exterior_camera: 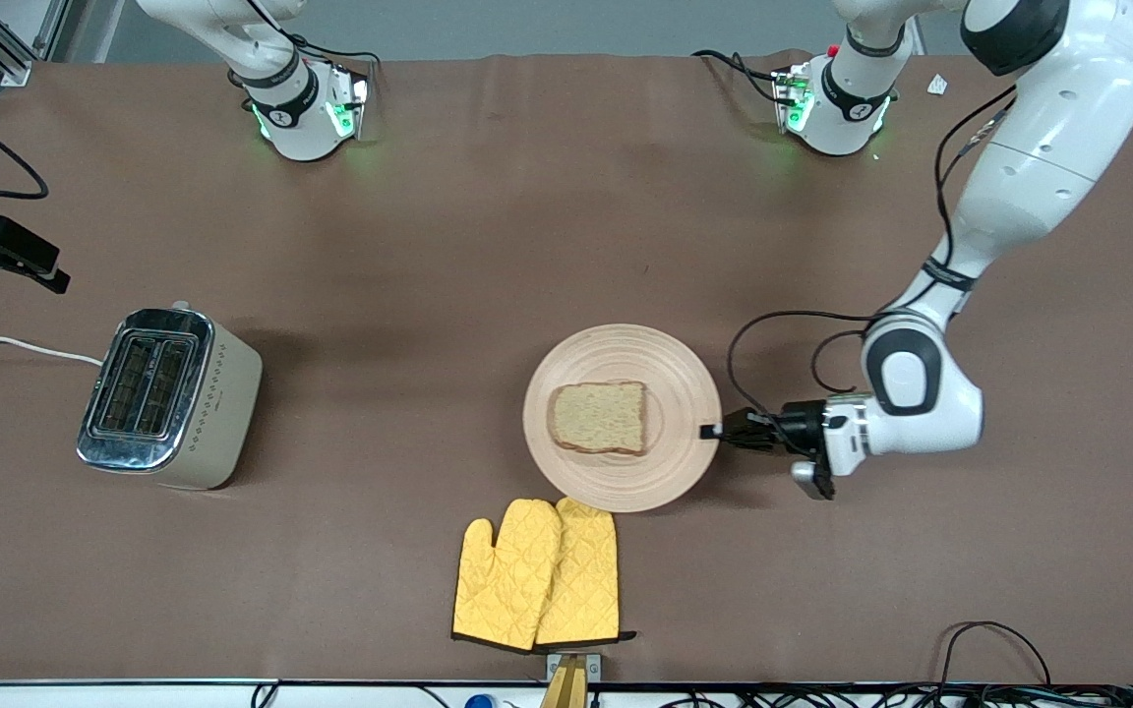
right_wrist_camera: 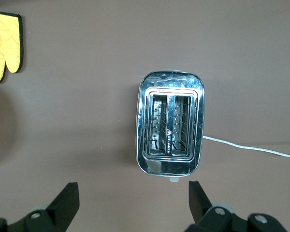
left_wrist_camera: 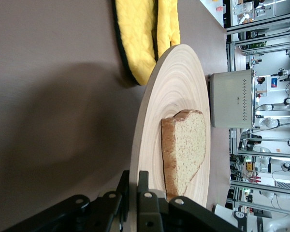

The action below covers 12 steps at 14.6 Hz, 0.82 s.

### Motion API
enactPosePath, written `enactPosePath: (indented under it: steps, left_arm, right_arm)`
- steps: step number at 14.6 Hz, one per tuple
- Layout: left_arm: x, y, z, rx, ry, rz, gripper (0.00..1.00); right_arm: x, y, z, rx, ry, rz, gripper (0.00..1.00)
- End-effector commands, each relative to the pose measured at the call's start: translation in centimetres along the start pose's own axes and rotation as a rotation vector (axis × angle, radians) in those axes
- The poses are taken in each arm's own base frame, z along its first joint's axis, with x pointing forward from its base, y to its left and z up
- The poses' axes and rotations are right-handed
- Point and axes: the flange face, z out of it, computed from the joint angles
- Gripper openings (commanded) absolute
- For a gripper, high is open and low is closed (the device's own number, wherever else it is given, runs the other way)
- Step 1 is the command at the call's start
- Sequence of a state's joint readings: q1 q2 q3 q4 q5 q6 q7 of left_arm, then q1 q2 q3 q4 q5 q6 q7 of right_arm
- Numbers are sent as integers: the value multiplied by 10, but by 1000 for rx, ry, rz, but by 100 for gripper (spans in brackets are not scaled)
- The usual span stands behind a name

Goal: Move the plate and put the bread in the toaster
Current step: 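Slide the plate with the left gripper toward the table center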

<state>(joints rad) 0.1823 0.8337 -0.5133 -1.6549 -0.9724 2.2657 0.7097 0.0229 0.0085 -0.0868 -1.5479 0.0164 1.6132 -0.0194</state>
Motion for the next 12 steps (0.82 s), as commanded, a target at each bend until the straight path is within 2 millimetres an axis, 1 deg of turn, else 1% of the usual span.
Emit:
enactPosePath:
  steps: [1, 2, 6, 8, 10, 12]
  left_arm:
    - [-13, 17, 27, -30, 10, -47, 0]
    - [-21, 20, 41, -34, 2, -60, 0]
    - [-46, 20, 63, -21, -17, -82, 0]
    - [-51, 21, 72, -3, -10, -85, 0]
    - [-53, 27, 80, 0, 4, -88, 0]
    - [-58, 37, 96, 7, 9, -90, 1]
  right_arm:
    - [-7, -1, -2, -9, 10, -5, 100]
    - [-7, 0, -2, -9, 10, -4, 100]
    - [-7, 0, -2, -9, 10, -4, 100]
    - [-7, 0, -2, -9, 10, -4, 100]
    - [-7, 0, -2, -9, 10, -4, 100]
    - [-7, 0, -2, -9, 10, -4, 100]
